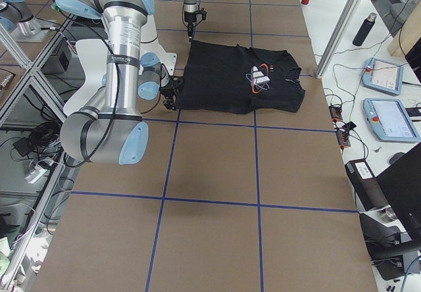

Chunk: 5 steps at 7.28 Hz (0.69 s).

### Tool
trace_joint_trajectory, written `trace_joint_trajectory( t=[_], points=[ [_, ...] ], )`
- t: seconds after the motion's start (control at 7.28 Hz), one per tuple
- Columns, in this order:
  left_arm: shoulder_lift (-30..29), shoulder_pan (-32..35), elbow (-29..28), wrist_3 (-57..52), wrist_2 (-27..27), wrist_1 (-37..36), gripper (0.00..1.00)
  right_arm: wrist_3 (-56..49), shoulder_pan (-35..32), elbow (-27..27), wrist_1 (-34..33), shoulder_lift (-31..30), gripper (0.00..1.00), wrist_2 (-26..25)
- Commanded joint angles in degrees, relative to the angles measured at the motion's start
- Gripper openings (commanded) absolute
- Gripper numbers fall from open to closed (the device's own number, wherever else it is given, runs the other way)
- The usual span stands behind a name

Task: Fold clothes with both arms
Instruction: 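Lower both grippers and pinch the hem corners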

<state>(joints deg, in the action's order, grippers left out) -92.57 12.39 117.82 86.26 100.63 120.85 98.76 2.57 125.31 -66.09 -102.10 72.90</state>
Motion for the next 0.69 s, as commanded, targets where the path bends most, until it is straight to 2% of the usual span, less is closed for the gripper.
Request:
trace_joint_trajectory(
  t=[0.0, 0.14, 0.55],
  points=[
    [0.02, 0.0, 0.04, 0.05, 0.01, 0.0, 0.0, 0.03, 0.77, -0.06, -1.14, 0.41, 0.62, -0.48],
    [0.02, 0.0, 0.04, -0.04, 0.01, 0.0, 0.0, 0.03, 0.77, -0.15, -1.23, 0.5, 0.59, -0.48],
    [0.02, 0.0, 0.04, -0.04, 0.09, 0.0, 0.0, 0.03, 1.3, -1.55, -1.23, 0.59, 0.59, -0.56]
  ],
)
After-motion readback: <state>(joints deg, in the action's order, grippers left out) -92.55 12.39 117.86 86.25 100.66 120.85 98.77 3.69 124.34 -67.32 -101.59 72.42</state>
